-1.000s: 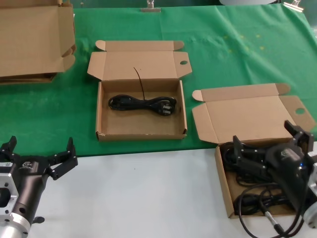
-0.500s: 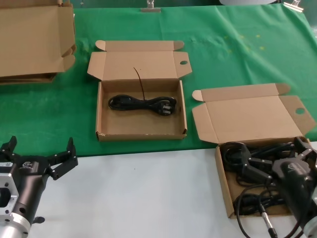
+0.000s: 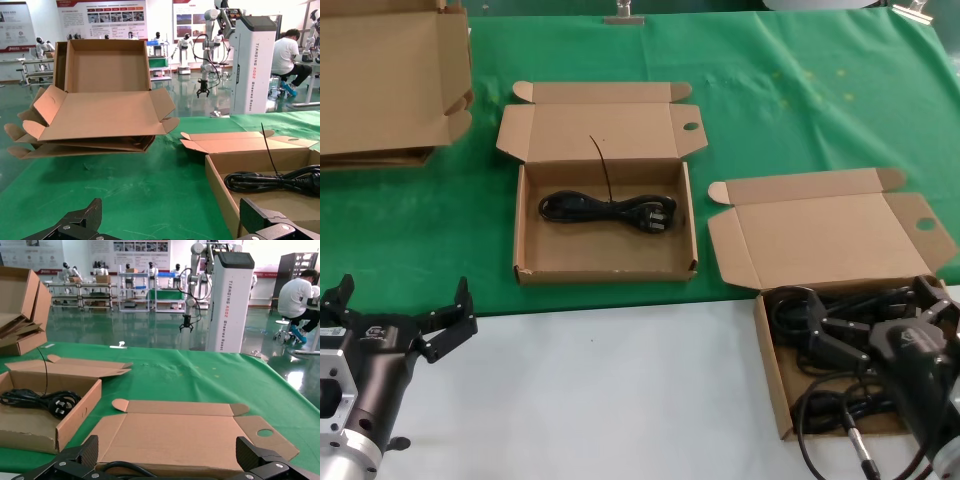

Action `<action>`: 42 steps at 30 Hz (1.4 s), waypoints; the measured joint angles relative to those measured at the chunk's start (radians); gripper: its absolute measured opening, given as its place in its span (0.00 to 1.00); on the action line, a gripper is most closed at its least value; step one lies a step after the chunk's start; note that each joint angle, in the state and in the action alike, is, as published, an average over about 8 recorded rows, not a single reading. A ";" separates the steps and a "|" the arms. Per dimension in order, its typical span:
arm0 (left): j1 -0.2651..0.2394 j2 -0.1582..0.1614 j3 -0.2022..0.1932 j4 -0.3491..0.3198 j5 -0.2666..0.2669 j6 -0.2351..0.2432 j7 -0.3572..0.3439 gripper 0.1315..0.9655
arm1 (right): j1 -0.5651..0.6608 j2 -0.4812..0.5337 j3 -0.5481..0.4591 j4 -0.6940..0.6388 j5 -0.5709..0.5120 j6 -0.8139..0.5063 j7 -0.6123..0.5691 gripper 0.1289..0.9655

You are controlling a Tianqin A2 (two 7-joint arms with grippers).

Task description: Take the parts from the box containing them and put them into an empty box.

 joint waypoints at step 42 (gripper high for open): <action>0.000 0.000 0.000 0.000 0.000 0.000 0.000 1.00 | 0.000 0.000 0.000 0.000 0.000 0.000 0.000 1.00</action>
